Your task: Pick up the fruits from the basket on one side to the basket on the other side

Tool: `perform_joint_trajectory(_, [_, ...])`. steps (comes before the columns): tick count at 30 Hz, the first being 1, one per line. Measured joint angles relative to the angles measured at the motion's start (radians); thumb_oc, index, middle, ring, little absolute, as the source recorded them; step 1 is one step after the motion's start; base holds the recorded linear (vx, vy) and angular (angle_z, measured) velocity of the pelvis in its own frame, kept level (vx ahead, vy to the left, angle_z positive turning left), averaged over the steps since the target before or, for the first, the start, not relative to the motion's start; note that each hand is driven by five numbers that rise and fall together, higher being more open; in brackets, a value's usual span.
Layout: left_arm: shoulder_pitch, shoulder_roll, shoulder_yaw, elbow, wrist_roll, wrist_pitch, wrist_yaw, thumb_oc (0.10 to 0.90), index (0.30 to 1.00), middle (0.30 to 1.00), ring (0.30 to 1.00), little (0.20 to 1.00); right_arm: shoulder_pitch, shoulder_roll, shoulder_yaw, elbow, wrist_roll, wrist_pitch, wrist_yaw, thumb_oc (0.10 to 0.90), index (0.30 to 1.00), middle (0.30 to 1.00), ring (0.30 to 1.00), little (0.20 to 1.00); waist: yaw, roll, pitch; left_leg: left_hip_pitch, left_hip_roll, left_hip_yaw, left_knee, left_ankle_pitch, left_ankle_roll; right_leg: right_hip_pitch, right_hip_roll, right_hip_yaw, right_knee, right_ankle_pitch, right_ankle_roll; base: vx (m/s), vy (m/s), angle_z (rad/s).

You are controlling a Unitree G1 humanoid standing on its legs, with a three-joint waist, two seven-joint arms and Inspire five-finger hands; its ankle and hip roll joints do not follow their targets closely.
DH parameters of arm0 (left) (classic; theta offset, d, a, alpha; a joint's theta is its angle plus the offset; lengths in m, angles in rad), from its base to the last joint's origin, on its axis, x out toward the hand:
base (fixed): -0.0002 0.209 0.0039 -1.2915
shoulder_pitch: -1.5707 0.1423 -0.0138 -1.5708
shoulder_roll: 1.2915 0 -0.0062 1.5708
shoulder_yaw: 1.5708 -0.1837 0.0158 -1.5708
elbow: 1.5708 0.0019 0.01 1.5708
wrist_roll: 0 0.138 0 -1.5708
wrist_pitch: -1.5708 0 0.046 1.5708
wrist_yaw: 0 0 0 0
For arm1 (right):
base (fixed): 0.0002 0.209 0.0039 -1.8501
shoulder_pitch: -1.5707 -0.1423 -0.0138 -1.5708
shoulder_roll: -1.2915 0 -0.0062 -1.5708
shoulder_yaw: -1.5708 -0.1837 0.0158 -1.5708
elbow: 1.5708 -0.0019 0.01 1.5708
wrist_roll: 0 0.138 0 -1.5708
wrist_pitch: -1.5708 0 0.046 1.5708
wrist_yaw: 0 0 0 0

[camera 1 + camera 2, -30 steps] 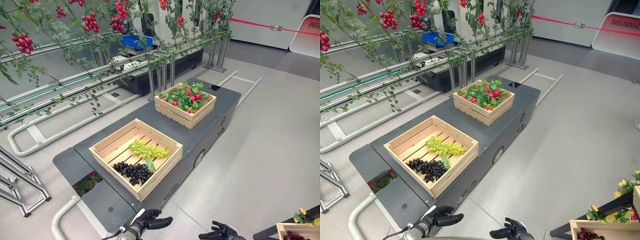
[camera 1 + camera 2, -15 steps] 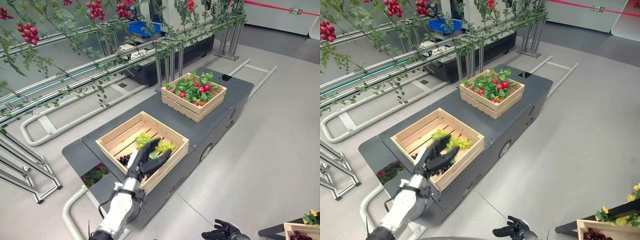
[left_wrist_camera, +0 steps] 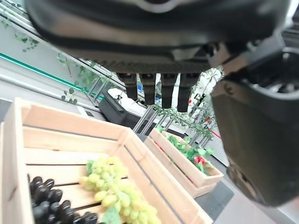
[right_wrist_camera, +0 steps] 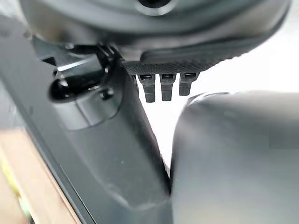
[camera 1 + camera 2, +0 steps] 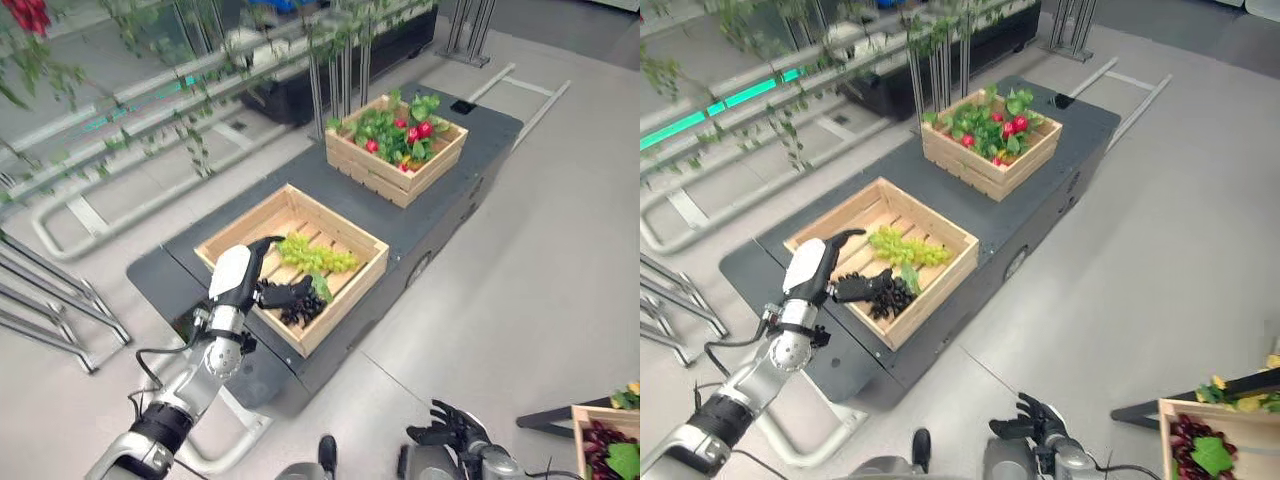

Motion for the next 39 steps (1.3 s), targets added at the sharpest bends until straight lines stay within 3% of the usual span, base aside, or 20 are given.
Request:
perform_joint_trajectory(3, [-0.108,0.039,-0.036,0.116,-0.013,-0.021,0.079,0.8,0.9,0.9,0.9,0.9,-0.078,0.011,0.044,0.006,-0.003,-0.016,0.028,0.8,0.9,0.9,0.9,0.9,-0.015,-0.002,0.048,-0.08,0.007,-0.029,-0.012,0.035,-0.019,-0.005,0.025,0.109,-0.259,0.062,0.042,0.11,-0.343,0.46])
perform_joint_trajectory(6, [-0.107,0.038,-0.039,0.103,0.011,-0.027,0.133,0.8,0.9,0.9,0.9,0.9,-0.085,-0.028,0.102,-0.064,-0.046,0.003,0.032,0.8,0.9,0.9,0.9,0.9,-0.019,0.021,0.098,-0.095,0.019,-0.056,-0.012,0.04,-0.046,0.036,0.025,0.067,-0.301,0.147,0.03,0.18,-0.33,0.65])
perform_joint_trajectory(7, [-0.108,0.05,-0.05,0.095,0.038,-0.039,0.147,0.8,0.9,0.9,0.9,0.9,-0.074,-0.037,0.106,-0.095,-0.037,0.014,0.047,0.8,0.9,0.9,0.9,0.9,-0.023,0.013,0.112,-0.098,0.034,-0.021,-0.006,0.036,-0.062,0.06,0.02,0.022,-0.32,0.226,0.038,0.04,-0.216,0.96])
perform_joint_trajectory(8, [-0.122,0.062,-0.076,0.084,0.039,-0.046,0.169,0.8,0.9,0.9,0.9,0.9,-0.08,-0.047,0.104,-0.108,-0.031,0.014,0.051,0.8,0.9,0.9,0.9,0.9,-0.039,0.021,0.137,-0.112,0.073,0.04,0.034,0.023,-0.069,0.081,0.036,-0.015,-0.323,0.224,0.023,-0.01,-0.171,0.94])
perform_joint_trajectory(11, [-0.196,0.081,-0.121,0.08,0.066,-0.058,0.179,0.8,0.9,0.9,0.9,0.9,-0.13,-0.08,0.096,-0.106,0.038,0.012,0.05,0.8,0.9,0.9,0.9,0.9,-0.054,0.024,0.196,-0.16,0.111,0.165,0.096,0.024,-0.087,0.092,0.054,-0.1,-0.316,0.202,-0.007,-0.1,-0.016,0.74])
perform_joint_trajectory(14, [-0.36,0.174,-0.279,0.096,0.127,-0.056,0.178,0.8,0.9,0.9,0.9,0.9,-0.227,-0.13,0.076,-0.064,0.09,0.011,0.046,0.8,0.9,0.9,0.9,0.9,-0.064,0.038,0.225,-0.195,0.108,0.164,0.069,0.035,-0.084,0.013,0.06,-0.099,-0.248,0.172,-0.012,-0.04,0.093,0.14])
perform_joint_trajectory(19, [-0.505,0.215,-0.314,0.104,0.155,-0.028,0.174,0.8,0.9,0.9,0.9,0.9,-0.238,-0.161,-0.001,-0.071,0.2,0.006,0.043,0.8,0.9,0.9,0.9,0.9,-0.072,0.069,0.241,-0.214,0.08,0.138,0.075,0.038,-0.081,-0.07,0.024,-0.099,-0.086,0.083,0.003,-0.04,0.074,0.11])
perform_joint_trajectory(25, [-0.646,0.267,-0.339,0.104,0.198,0.011,0.172,0.8,0.9,0.9,0.9,0.9,-0.248,-0.162,0.01,-0.129,0.2,0.005,0.043,0.8,0.9,0.9,0.9,0.9,-0.067,0.071,0.242,-0.319,0.05,0.111,0.157,0.03,-0.083,-0.228,-0.03,-0.087,0.147,-0.022,-0.008,-0.01,0.034,0.2])
perform_joint_trajectory(31, [-0.664,0.282,-0.36,0.106,0.299,0.038,0.115,0.8,0.9,0.9,0.9,0.9,-0.246,-0.173,0.021,-0.255,0.311,0.006,0.048,0.8,0.9,0.9,0.9,0.9,-0.068,0.07,0.243,-0.449,0.062,0.101,0.308,-0.008,-0.1,-0.348,-0.039,-0.077,0.283,-0.066,-0.036,0.02,0.031,0.07])
perform_joint_trajectory(34, [-0.707,0.29,-0.429,0.103,0.316,0.056,0.05,0.8,0.9,0.9,0.9,0.9,-0.227,-0.198,0.022,-0.345,0.316,0.007,0.047,0.8,0.9,0.9,0.9,0.9,-0.07,0.067,0.244,-0.521,0.07,0.084,0.385,-0.034,-0.11,-0.409,-0.04,-0.078,0.344,-0.092,-0.05,0.03,0.041,0.05])
perform_joint_trajectory(39, [-0.743,0.302,-0.437,0.107,0.322,0.071,-0.024,0.8,0.9,0.9,0.9,0.9,-0.218,-0.224,0.02,-0.42,0.316,0.008,0.04,0.8,0.9,0.9,0.9,0.9,-0.081,0.049,0.255,-0.611,0.088,0.076,0.452,-0.041,-0.119,-0.493,-0.029,-0.077,0.401,-0.102,-0.067,0.02,0.052,0.01])
